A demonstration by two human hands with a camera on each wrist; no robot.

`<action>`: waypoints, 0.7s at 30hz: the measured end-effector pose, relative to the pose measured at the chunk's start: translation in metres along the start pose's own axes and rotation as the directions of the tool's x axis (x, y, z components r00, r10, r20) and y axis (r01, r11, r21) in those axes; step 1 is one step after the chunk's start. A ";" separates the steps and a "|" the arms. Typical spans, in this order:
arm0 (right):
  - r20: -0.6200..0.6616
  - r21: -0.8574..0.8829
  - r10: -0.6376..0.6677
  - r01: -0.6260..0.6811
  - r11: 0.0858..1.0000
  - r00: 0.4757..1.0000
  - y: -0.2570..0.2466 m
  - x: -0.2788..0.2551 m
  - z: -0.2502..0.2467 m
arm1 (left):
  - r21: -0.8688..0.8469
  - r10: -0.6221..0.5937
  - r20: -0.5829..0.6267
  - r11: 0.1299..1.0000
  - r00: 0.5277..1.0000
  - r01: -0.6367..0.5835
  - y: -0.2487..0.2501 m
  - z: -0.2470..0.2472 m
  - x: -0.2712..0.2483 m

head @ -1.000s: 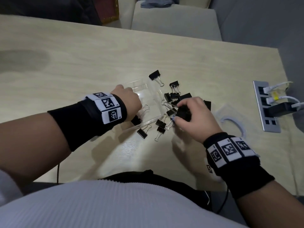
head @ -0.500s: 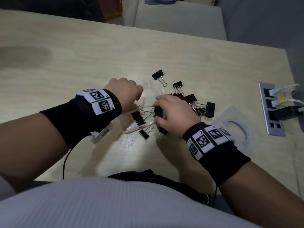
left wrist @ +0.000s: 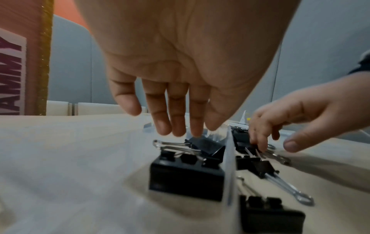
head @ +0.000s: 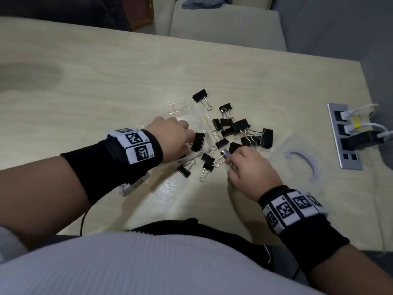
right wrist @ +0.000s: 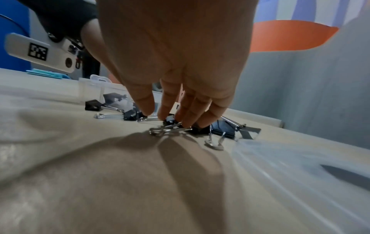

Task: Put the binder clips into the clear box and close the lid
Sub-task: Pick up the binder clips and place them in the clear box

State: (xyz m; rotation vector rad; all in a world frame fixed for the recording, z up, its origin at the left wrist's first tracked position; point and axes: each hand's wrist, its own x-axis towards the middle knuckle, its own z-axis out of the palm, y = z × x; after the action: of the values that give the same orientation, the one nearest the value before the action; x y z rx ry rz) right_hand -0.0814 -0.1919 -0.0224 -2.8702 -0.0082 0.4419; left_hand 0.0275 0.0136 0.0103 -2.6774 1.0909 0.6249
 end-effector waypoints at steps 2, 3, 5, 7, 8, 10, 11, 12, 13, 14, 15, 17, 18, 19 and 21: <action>-0.030 0.043 0.048 -0.046 0.998 0.998 0.007 -0.001 0.002 | -0.003 0.025 -0.056 1.000 0.998 -0.025 0.008 -0.003 0.001; -0.065 0.069 0.087 -0.082 0.994 0.994 0.012 -0.001 0.001 | 0.003 0.051 -0.080 0.999 0.996 -0.051 0.013 -0.004 0.002; -0.144 0.110 0.188 -0.173 0.979 0.972 0.023 0.003 -0.002 | 0.020 0.104 -0.099 0.995 0.990 -0.102 0.025 -0.004 0.005; -0.209 0.120 0.269 -0.248 0.961 0.940 0.036 0.008 -0.005 | 0.016 0.137 -0.127 0.991 0.982 -0.136 0.036 -0.004 0.012; -0.223 0.127 0.292 -0.270 0.955 0.930 0.042 0.011 -0.007 | 0.015 0.153 -0.156 0.988 0.976 -0.153 0.042 -0.004 0.016; -0.182 0.128 0.304 -0.284 0.950 0.935 0.052 0.016 -0.009 | 0.023 0.198 -0.195 0.980 0.961 -0.197 0.055 -0.003 0.025; -0.144 0.125 0.302 -0.285 0.950 0.942 0.055 0.019 -0.010 | 0.033 0.225 -0.199 0.974 0.954 -0.223 0.061 -0.001 0.030; -0.120 0.123 0.299 -0.285 0.951 0.947 0.057 0.021 -0.010 | 0.045 0.245 -0.198 0.969 0.949 -0.241 0.066 0.003 0.036; -0.118 0.121 0.302 -0.289 0.950 0.946 0.059 0.023 -0.010 | 0.060 0.258 -0.195 0.966 0.946 -0.251 0.072 0.006 0.041; -0.130 0.113 0.304 -0.291 0.950 0.944 0.058 0.024 -0.011 | 0.069 0.259 -0.193 0.966 0.946 -0.250 0.074 0.011 0.045; -0.147 0.101 0.308 -0.295 0.950 0.940 0.057 0.024 -0.011 | 0.071 0.256 -0.189 0.966 0.948 -0.247 0.076 0.014 0.048; -0.155 0.085 0.323 -0.314 0.946 0.933 0.055 0.024 -0.011 | 0.078 0.247 -0.165 0.968 0.955 -0.237 0.078 0.013 0.053; -0.150 0.082 0.333 -0.323 0.943 0.931 0.055 0.023 -0.012 | 0.091 0.245 -0.151 0.968 0.958 -0.234 0.079 0.011 0.054; -0.145 0.073 0.341 -0.334 0.940 0.929 0.056 0.022 -0.012 | 0.099 0.245 -0.144 0.968 0.959 -0.233 0.079 0.009 0.055; -0.154 0.038 0.351 -0.350 0.936 0.923 0.057 0.022 -0.014 | 0.092 0.232 -0.142 0.971 0.962 -0.220 0.080 0.007 0.058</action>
State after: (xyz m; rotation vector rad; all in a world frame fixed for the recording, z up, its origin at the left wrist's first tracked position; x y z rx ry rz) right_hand -0.0585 -0.2491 -0.0294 -2.8900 0.5426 0.2708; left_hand 0.0058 -0.0773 -0.0227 -2.5919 1.4458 0.4092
